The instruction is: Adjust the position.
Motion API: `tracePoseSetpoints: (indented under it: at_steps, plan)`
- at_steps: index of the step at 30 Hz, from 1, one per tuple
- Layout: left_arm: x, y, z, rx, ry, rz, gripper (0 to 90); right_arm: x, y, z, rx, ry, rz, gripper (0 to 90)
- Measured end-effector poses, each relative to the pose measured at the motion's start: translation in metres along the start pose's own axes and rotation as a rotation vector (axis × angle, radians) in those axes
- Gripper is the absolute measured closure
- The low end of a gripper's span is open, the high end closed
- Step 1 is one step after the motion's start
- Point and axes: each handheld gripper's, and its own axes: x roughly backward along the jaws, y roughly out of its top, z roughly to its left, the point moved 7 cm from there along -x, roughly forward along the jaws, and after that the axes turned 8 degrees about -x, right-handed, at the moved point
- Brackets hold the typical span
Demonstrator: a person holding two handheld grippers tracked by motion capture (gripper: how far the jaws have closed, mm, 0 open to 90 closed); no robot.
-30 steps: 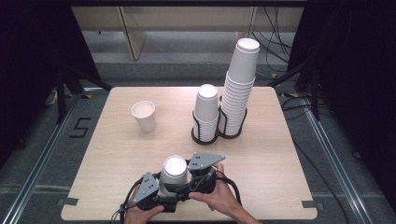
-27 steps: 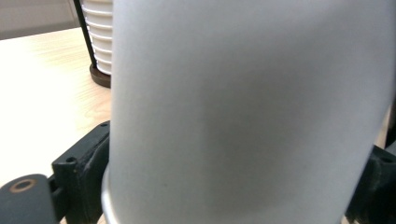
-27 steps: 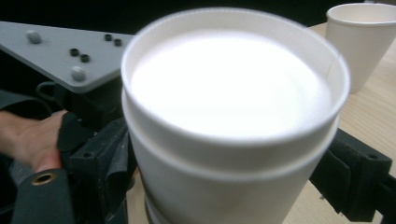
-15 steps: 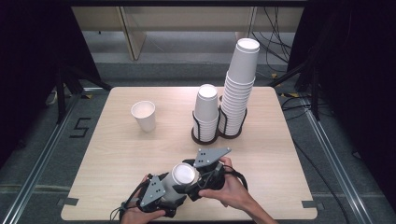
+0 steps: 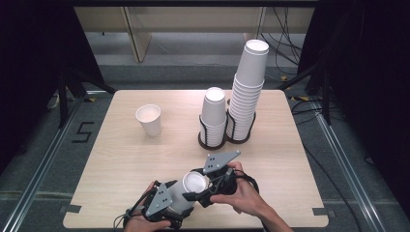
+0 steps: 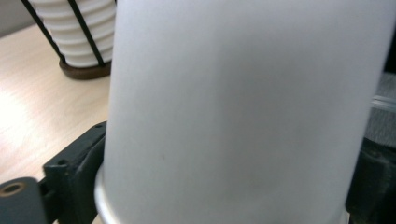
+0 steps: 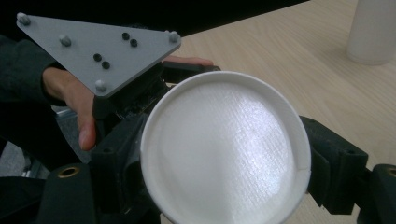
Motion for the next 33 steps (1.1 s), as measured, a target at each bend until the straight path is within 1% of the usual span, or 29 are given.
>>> tracePoseSetpoints:
  at_steps: [1,2,3,4,5,6,8,9,10,11,12,13,14,15,16,18,20,22,23,27,28,29,30,31,32,33]
  plan:
    - [0.0,0.001,0.0,0.006,-0.003,-0.025,4.4,0.001,0.001,-0.001,-0.009,0.007,-0.008,24.6]
    - [0.001,0.003,0.001,0.011,0.003,-0.038,4.0,0.004,0.002,-0.002,-0.017,0.006,-0.018,24.7]
    - [0.002,0.005,0.002,0.009,0.008,-0.058,3.6,0.005,0.003,-0.003,-0.038,0.02,-0.034,24.8]
    - [0.003,0.006,0.002,0.012,0.017,-0.08,3.3,0.007,0.004,-0.004,-0.054,0.024,-0.044,24.9]
    - [0.004,0.008,0.003,0.013,0.025,-0.104,3.0,0.009,0.006,-0.005,-0.058,0.029,-0.062,24.9]
    - [0.005,0.009,0.004,0.009,0.035,-0.113,2.8,0.011,0.007,-0.006,-0.078,0.037,-0.07,24.9]
    - [0.007,0.012,0.005,0.009,0.048,-0.143,2.6,0.015,0.009,-0.007,-0.098,0.046,-0.088,25.0]
    - [0.007,0.013,0.006,0.009,0.05,-0.164,2.6,0.016,0.01,-0.008,-0.097,0.047,-0.102,25.0]
    - [0.009,0.013,0.006,0.004,0.051,-0.158,2.6,0.017,0.01,-0.009,-0.099,0.052,-0.105,25.0]
    - [0.009,0.014,0.006,0.005,0.056,-0.174,2.5,0.018,0.011,-0.009,-0.103,0.053,-0.112,25.1]
    - [0.009,0.015,0.006,0.006,0.059,-0.184,2.4,0.019,0.011,-0.008,-0.128,0.062,-0.114,25.1]
    - [0.009,0.016,0.007,0.007,0.059,-0.194,2.4,0.019,0.011,-0.01,-0.122,0.061,-0.119,25.1]
    - [0.009,0.015,0.007,0.006,0.06,-0.192,2.4,0.019,0.011,-0.011,-0.114,0.06,-0.123,25.1]
    - [0.009,0.015,0.007,0.008,0.057,-0.186,2.3,0.019,0.011,-0.012,-0.118,0.061,-0.127,25.1]
    - [0.009,0.015,0.006,0.012,0.057,-0.19,2.3,0.02,0.011,-0.012,-0.118,0.06,-0.128,25.1]
    - [0.009,0.015,0.007,0.003,0.064,-0.189,2.2,0.02,0.011,-0.013,-0.118,0.064,-0.13,25.1]
    - [0.009,0.014,0.007,-0.006,0.074,-0.186,2.0,0.019,0.011,-0.012,-0.126,0.073,-0.126,25.1]
    - [0.009,0.014,0.007,-0.005,0.075,-0.183,2.0,0.019,0.01,-0.013,-0.129,0.065,-0.125,25.2]
    - [0.009,0.014,0.007,-0.01,0.081,-0.182,1.9,0.019,0.009,-0.014,-0.139,0.068,-0.12,25.1]
    - [0.009,0.014,0.008,-0.018,0.1,-0.191,2.0,0.018,0.008,-0.016,-0.146,0.067,-0.122,25.2]
    - [0.01,0.015,0.009,-0.019,0.109,-0.195,2.3,0.017,0.007,-0.016,-0.156,0.071,-0.116,25.2]
    - [0.01,0.016,0.01,-0.021,0.114,-0.21,2.3,0.017,0.007,-0.016,-0.151,0.072,-0.117,25.2]
    - [0.011,0.015,0.011,-0.026,0.119,-0.193,2.1,0.016,0.006,-0.015,-0.178,0.079,-0.112,25.2]
    - [0.011,0.015,0.011,-0.025,0.115,-0.197,2.3,0.016,0.006,-0.015,-0.178,0.083,-0.111,25.2]
    - [0.012,0.015,0.011,-0.021,0.11,-0.199,2.9,0.016,0.006,-0.015,-0.191,0.08,-0.115,25.2]
    - [0.012,0.015,0.011,-0.027,0.112,-0.199,3.4,0.017,0.007,-0.015,-0.19,0.083,-0.118,25.2]
